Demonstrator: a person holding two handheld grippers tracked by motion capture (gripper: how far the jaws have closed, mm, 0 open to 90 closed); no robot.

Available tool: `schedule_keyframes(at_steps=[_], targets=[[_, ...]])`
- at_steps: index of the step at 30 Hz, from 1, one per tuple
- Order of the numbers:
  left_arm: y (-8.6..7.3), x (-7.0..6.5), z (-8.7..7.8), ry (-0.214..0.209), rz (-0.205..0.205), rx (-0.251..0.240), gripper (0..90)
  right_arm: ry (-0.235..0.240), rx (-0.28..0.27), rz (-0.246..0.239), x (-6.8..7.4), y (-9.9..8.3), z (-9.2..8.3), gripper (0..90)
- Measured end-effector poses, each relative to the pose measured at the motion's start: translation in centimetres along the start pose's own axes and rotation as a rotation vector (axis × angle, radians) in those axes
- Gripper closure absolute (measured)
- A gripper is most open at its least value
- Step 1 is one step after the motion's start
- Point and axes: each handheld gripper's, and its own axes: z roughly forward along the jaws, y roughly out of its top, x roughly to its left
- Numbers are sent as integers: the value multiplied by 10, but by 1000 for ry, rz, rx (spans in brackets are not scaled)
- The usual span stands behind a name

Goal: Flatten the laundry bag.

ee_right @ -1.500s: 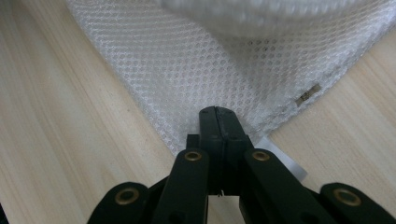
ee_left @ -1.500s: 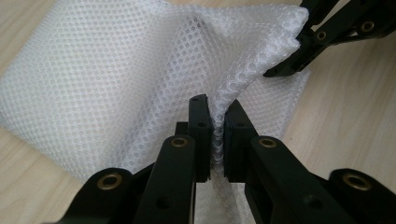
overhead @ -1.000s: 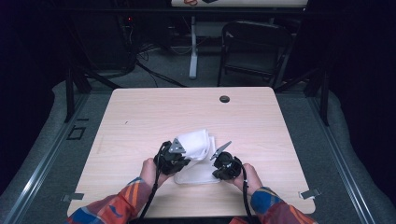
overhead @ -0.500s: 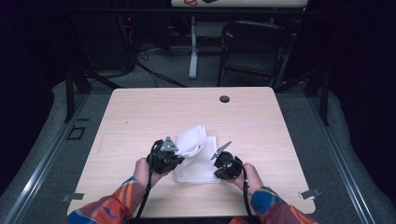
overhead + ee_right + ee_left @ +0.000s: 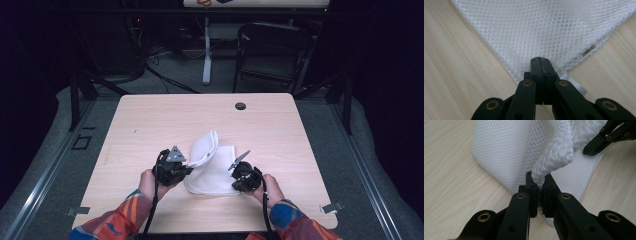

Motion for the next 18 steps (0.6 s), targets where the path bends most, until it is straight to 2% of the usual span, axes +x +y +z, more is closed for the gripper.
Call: schedule_keyframes(at_steps=[9,15,18], targets=[[-10,7,-5,20,-17,42,857,-10,8,13,-6,-3,-2,900],[-13,9,-2,28,-25,64,858,-24,18,8,-9,-5,-4,900],[-16,10,2,26,-42,69,858,-26,13,17,-11,-6,-4,900]])
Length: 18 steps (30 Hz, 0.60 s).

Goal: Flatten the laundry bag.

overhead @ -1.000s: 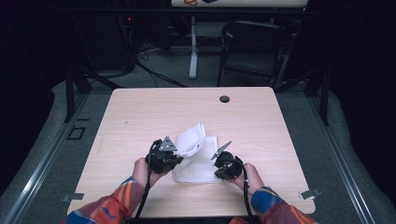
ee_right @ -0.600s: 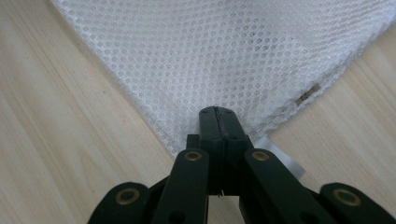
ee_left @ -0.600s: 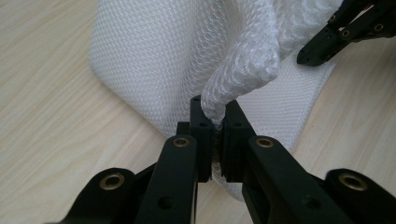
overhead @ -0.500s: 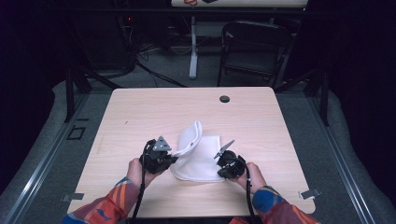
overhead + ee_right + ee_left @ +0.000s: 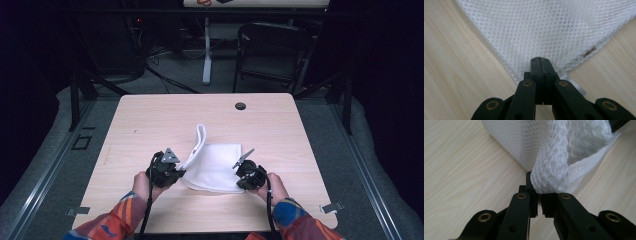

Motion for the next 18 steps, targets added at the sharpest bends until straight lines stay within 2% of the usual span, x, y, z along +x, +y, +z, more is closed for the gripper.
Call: schedule_keyframes(at_steps=[4,6,8,10,15,17,18], targets=[[-2,2,3,-2,-15,10,858,-4,5,-1,-2,-1,-1,900],[-4,4,6,-24,-30,26,858,-2,2,9,-3,-2,-1,900],[-4,4,7,-18,-36,22,858,-5,3,8,-4,-2,-1,900],[-4,3,9,-19,-32,31,858,-8,17,1,-5,-2,-2,900],[-5,2,11,-24,-32,50,858,-10,13,12,-8,-3,-3,900],[-6,4,13,-26,-42,60,857,-19,-5,26,-8,-5,-2,900],[-6,5,13,-31,-45,68,855,-22,17,15,-9,-4,-3,900]])
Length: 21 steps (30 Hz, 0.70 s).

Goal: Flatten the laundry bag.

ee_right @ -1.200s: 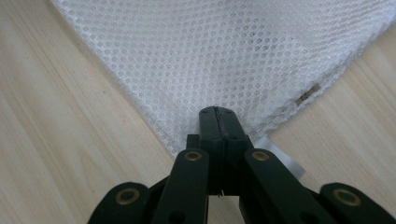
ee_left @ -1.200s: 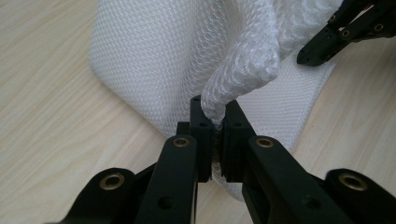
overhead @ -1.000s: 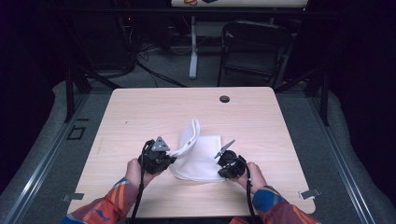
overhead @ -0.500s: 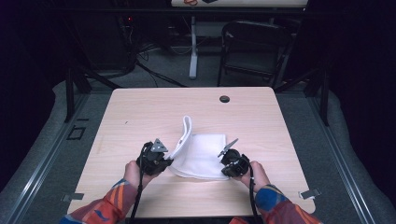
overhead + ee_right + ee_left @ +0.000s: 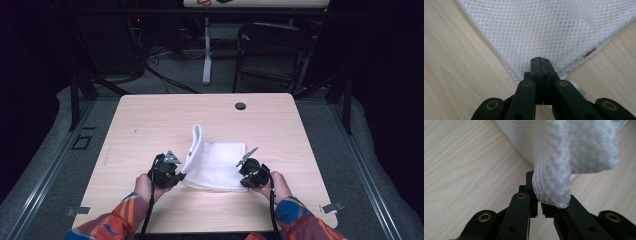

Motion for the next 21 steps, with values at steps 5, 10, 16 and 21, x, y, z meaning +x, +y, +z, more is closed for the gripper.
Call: schedule_keyframes(at_steps=[5,10,16,21], targets=[[0,1,0,0,-6,28,809,4,5,-6,-5,-2,-1,900],[-2,2,-2,-24,-8,73,680,6,-1,-1,-9,-4,-2,900],[-15,12,-16,-23,-73,99,414,-5,2,14,-17,-8,-4,900],[-27,23,-36,25,-132,57,271,6,1,26,-20,-8,-9,848]])
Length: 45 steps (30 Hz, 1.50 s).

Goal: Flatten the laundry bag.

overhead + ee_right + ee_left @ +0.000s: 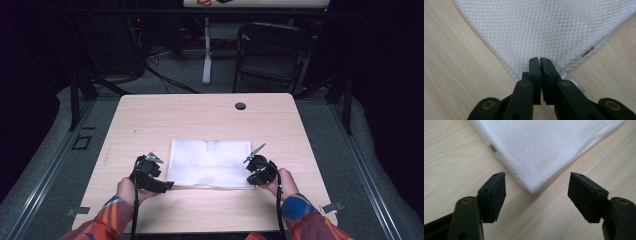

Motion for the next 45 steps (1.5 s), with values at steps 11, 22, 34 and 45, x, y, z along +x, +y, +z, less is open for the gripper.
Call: schedule_keyframes(at_steps=[11,22,34,45], targets=[[14,-14,0,-3,65,-93,152,45,-81,87,-3,-5,-29,327],[50,-52,46,-98,250,-44,230,45,-88,82,-2,-7,-33,223],[62,-64,75,-125,338,12,416,47,-81,85,-3,-8,-31,241],[63,-79,94,-138,432,79,623,48,-71,94,-3,-8,-29,259]])
